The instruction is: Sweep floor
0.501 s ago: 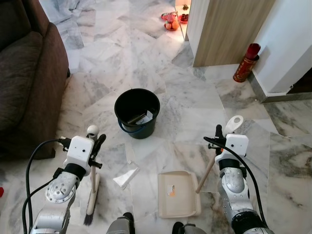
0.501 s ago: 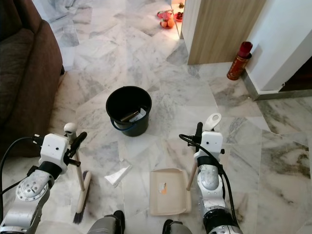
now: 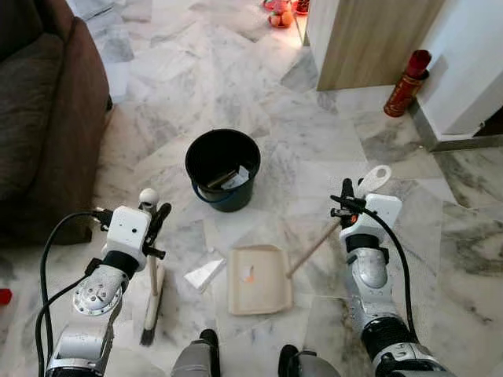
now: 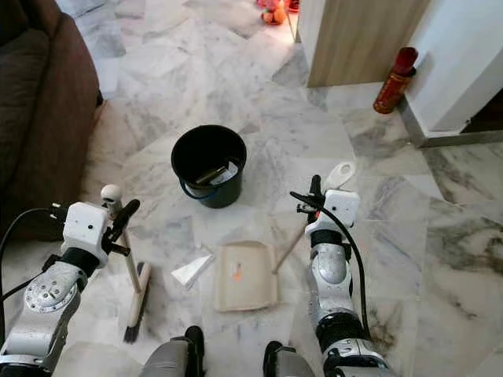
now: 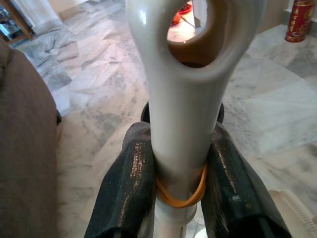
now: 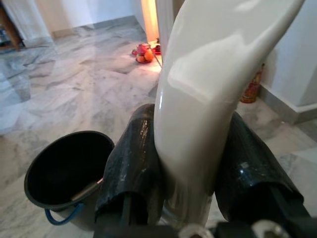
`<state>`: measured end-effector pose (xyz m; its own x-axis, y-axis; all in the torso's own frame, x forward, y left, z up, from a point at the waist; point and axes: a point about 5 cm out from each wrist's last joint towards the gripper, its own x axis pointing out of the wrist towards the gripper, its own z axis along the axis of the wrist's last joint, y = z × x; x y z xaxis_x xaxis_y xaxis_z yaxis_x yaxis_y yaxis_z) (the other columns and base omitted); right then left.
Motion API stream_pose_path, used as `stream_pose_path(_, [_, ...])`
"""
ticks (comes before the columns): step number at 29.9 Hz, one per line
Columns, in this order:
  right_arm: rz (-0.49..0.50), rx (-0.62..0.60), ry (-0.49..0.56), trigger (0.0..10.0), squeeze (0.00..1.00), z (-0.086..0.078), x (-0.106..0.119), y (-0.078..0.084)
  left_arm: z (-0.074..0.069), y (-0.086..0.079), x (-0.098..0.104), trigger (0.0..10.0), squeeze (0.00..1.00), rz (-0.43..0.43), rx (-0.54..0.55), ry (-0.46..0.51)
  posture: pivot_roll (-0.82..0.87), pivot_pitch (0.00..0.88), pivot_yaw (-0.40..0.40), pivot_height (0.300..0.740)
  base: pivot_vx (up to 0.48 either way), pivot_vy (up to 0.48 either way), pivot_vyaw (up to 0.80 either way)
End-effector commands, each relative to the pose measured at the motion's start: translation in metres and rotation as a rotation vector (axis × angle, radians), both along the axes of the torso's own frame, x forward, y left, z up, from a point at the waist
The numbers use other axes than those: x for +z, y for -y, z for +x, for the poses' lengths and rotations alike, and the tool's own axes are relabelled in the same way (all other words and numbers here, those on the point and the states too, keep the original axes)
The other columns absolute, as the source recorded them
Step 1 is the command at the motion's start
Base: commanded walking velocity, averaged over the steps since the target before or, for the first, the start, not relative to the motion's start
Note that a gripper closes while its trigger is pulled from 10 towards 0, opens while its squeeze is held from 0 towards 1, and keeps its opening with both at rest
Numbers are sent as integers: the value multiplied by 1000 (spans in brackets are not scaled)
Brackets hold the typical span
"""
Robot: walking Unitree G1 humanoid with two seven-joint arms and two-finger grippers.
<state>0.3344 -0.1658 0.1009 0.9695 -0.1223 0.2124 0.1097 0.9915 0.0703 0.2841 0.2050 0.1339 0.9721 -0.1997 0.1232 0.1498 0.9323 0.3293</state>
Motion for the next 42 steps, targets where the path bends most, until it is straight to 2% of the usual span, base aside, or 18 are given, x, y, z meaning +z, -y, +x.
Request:
stream_pose_path(1, [4, -12, -65, 10000, 0, -9, -18, 3, -4, -9, 3, 10000, 0, 13, 27, 3, 234, 333, 45, 740, 0, 0, 0])
stream_pose_path(6, [-4, -7, -92, 10000, 0, -13, -25, 2, -5, -10, 5, 10000, 0, 16, 32, 9, 238, 341, 48, 740, 0, 0, 0])
stream_pose_path(8, [-13, -2, -129, 10000, 0, -19, -36, 2, -5, -10, 5, 10000, 0, 17, 30, 5, 241, 342, 49, 740, 0, 0, 0])
stream_pose_path(12, [-8, -22, -120, 10000, 0, -22, -36, 5, -5, -10, 5, 10000, 0, 15, 25, 1, 243, 344, 52, 740, 0, 0, 0])
stream_pose_path(17, [-21, -54, -9, 10000, 0, -11, -10, 12, -4, -10, 8, 10000, 0, 12, 22, 7, 238, 344, 50, 740, 0, 0, 0])
stream_pose_path(18, [-21, -54, -9, 10000, 0, -11, -10, 12, -4, -10, 8, 10000, 0, 12, 22, 7, 238, 344, 50, 740, 0, 0, 0])
stream_pose_path(21, [-17, -49, 79, 10000, 0, -3, 10, 10, -4, -8, 10, 10000, 0, 9, 17, 13, 236, 343, 50, 740, 0, 0, 0])
stream_pose_path(28, [-11, -43, 97, 10000, 0, 0, 15, 7, -4, -6, 11, 10000, 0, 7, 10, 16, 239, 348, 51, 740, 0, 0, 0])
stream_pose_path(30, [-11, -34, 88, 10000, 0, -1, 12, 4, -4, -6, 12, 10000, 0, 7, 9, 15, 236, 351, 51, 740, 0, 0, 0])
stream_pose_path(37, [-51, -24, -49, 10000, 0, -15, -21, 6, -6, -3, 8, 10000, 0, 2, -2, -4, 242, 356, 49, 740, 0, 0, 0])
stream_pose_path(42, [-65, -19, -126, 10000, 0, -27, -41, 7, -10, -1, 3, 10000, 0, 1, -32, -55, 247, 356, 49, 740, 0, 0, 0])
